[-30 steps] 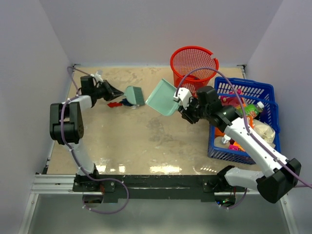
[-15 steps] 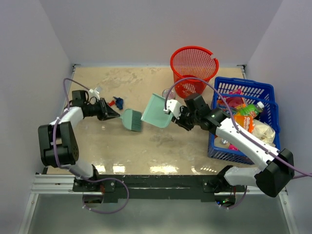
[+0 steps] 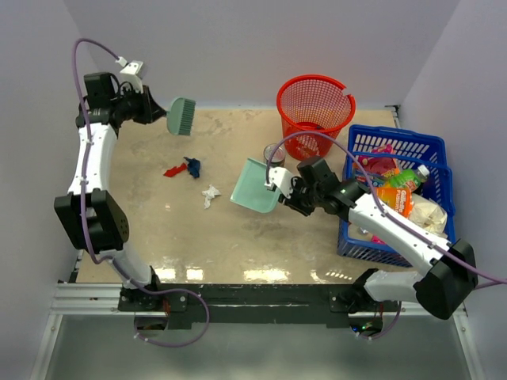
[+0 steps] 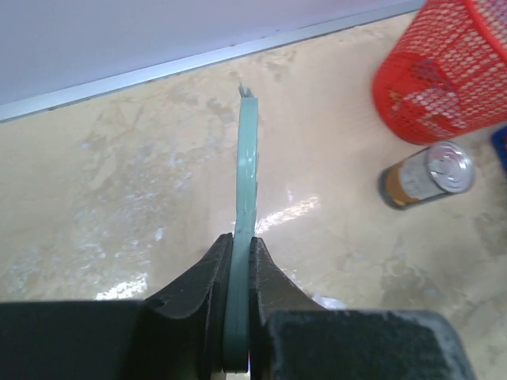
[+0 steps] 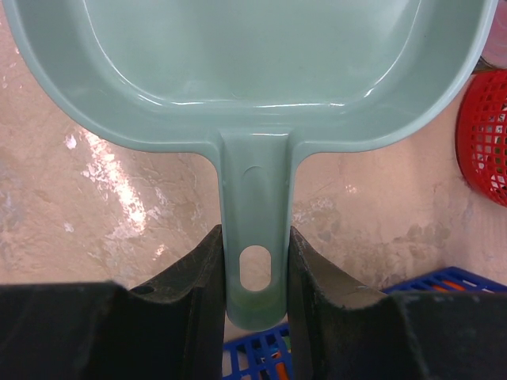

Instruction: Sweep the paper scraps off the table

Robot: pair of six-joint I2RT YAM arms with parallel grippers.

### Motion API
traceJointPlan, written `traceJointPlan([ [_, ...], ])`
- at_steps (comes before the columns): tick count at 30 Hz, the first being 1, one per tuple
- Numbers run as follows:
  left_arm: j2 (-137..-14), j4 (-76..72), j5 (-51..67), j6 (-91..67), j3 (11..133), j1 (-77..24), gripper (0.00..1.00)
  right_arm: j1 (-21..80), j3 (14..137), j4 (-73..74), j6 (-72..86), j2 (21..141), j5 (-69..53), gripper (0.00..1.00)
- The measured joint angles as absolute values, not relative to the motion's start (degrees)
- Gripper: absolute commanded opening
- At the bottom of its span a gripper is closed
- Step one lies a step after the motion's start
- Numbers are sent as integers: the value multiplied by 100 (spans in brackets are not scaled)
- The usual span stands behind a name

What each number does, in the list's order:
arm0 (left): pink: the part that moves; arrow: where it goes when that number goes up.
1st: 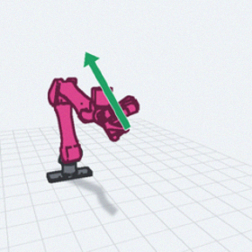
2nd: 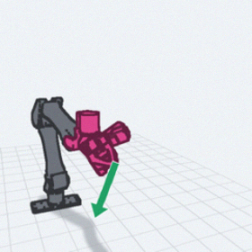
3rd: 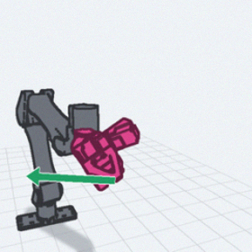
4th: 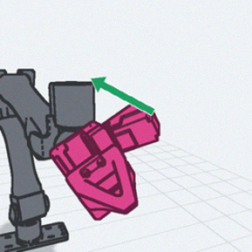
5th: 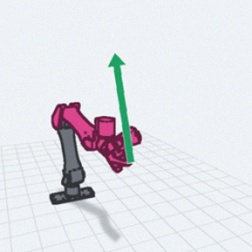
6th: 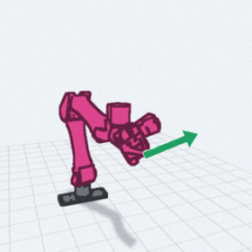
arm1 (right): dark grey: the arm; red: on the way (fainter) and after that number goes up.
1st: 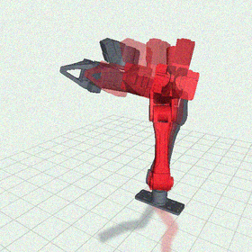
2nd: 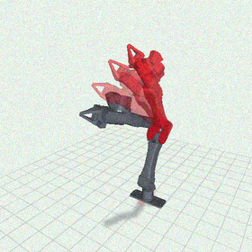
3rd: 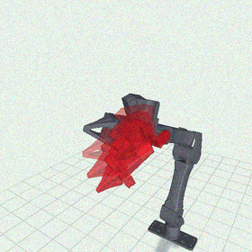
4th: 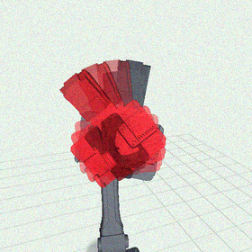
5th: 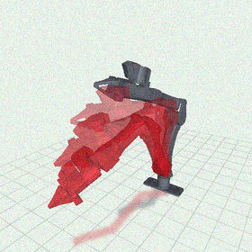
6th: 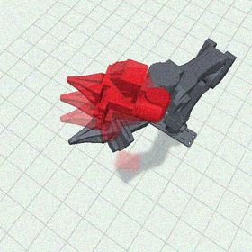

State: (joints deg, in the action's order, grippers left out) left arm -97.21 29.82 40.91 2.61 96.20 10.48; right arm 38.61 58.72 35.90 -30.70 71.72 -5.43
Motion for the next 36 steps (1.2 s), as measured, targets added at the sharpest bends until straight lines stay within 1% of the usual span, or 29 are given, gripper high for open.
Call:
traceJointPlan([
  [7, -10610, 2963, 3485, 381, 9743, 1048, 0, 3861, 5564, 3509, -3138, 7004, -318, 0],
  [10, -10772, 2947, 3358, 403, 9478, 1041, 0, 3883, 5352, 3564, -3315, 6890, -189, 0],
  [13, -10768, 2954, 3380, 421, 9122, 1033, 0, 4117, 5109, 3697, -3708, 6803, 99, 0],
  [19, -10545, 3024, 3610, 521, 8340, 917, 0, 4477, 4936, 4110, -4163, 6987, 469, 0],
  [26, -9598, 3356, 4003, 591, 7524, 624, 0, 4659, 4950, 4132, -3898, 7328, 537, 0],
  [28, -9343, 3527, 3983, 722, 7544, 598, 0, 4661, 5015, 4195, -3669, 7511, 552, 0],
  [31, -9177, 3844, 3664, 1015, 7902, 628, 0, 4659, 5212, 4294, -3297, 7817, 604, 0],
  [36, -9284, 4023, 2519, 1643, 8943, 681, 0, 4659, 5476, 4388, -2808, 8213, 709, 0],
])
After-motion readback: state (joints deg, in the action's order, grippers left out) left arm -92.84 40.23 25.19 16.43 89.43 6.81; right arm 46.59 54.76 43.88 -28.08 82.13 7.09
